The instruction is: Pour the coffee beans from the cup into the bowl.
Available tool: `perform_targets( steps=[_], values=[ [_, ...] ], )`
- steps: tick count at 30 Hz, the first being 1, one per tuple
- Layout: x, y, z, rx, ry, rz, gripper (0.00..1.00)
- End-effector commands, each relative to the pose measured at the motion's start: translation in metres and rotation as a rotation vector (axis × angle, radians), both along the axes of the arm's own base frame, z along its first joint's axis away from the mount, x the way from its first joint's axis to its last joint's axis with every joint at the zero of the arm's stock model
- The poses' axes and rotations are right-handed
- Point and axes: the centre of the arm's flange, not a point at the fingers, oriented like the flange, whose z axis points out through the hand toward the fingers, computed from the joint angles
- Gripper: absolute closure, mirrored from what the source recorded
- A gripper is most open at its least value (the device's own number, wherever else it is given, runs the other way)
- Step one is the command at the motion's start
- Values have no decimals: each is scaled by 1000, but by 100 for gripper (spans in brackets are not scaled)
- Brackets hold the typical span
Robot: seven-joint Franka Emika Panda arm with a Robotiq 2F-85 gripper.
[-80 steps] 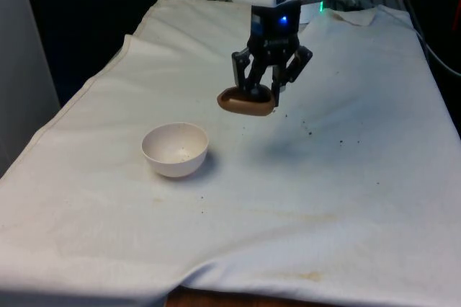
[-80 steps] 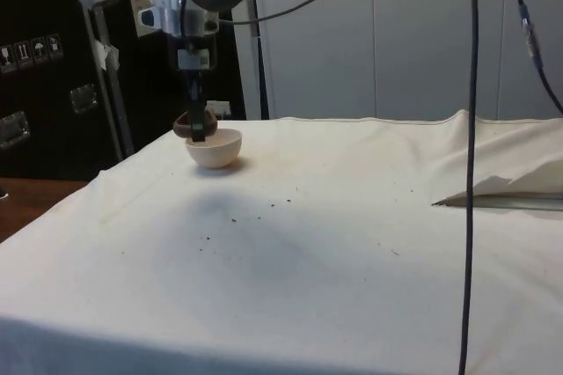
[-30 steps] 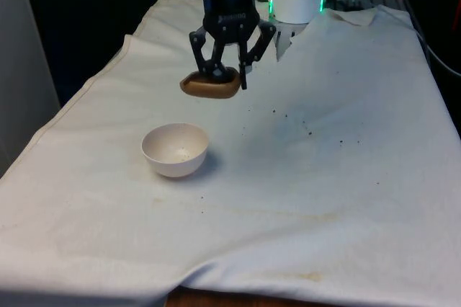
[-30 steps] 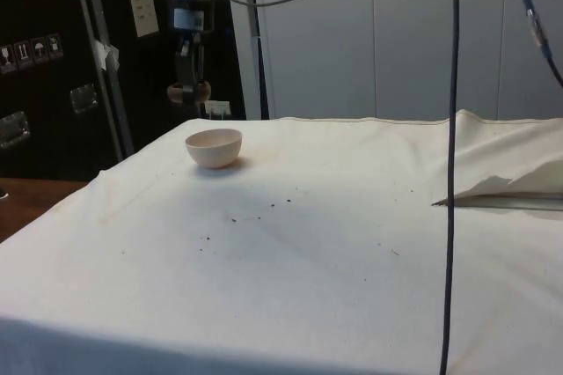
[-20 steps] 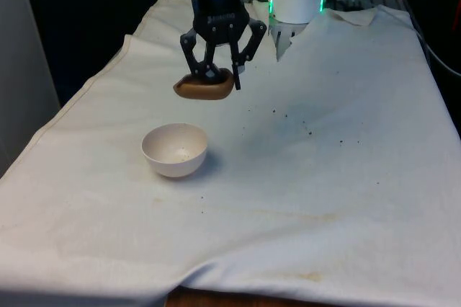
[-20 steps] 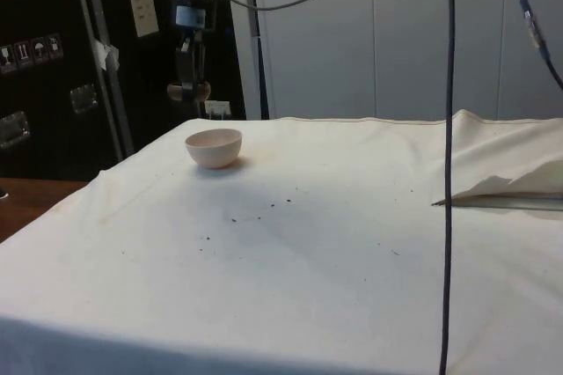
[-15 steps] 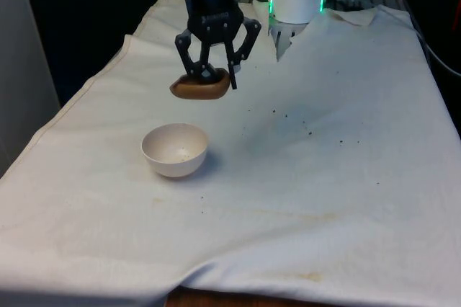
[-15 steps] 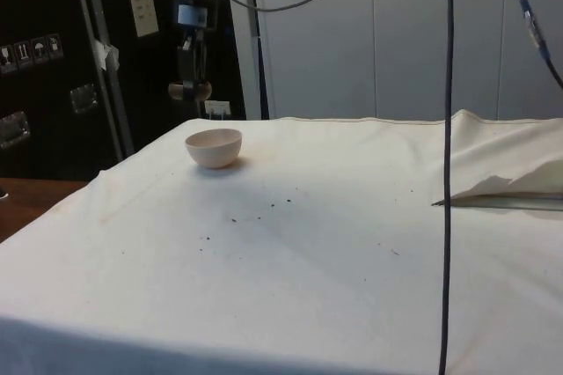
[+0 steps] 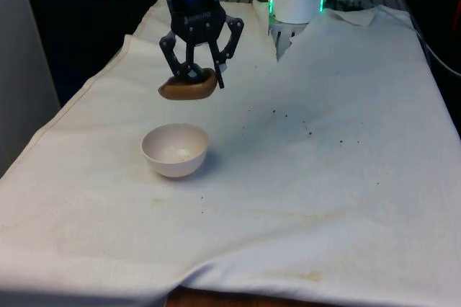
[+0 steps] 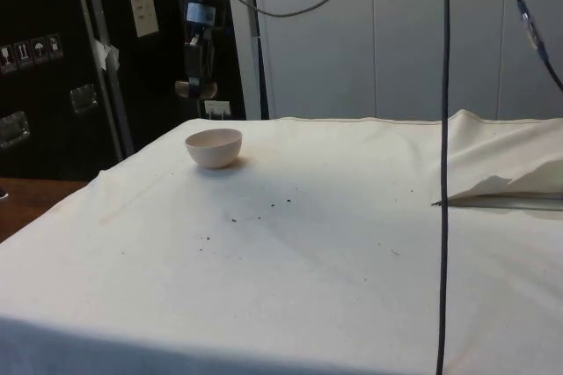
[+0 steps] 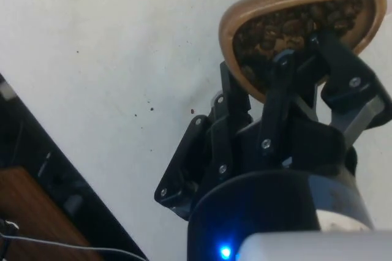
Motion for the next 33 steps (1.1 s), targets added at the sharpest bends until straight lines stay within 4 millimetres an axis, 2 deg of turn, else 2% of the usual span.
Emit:
perform_targets(
  steps=[1, 9, 33],
  values=[
    [0, -2, 0, 4, 1, -1, 96],
    [2, -20, -7, 61, 11, -17, 96],
    [3, -46, -22, 193, 17, -89, 96]
  ],
)
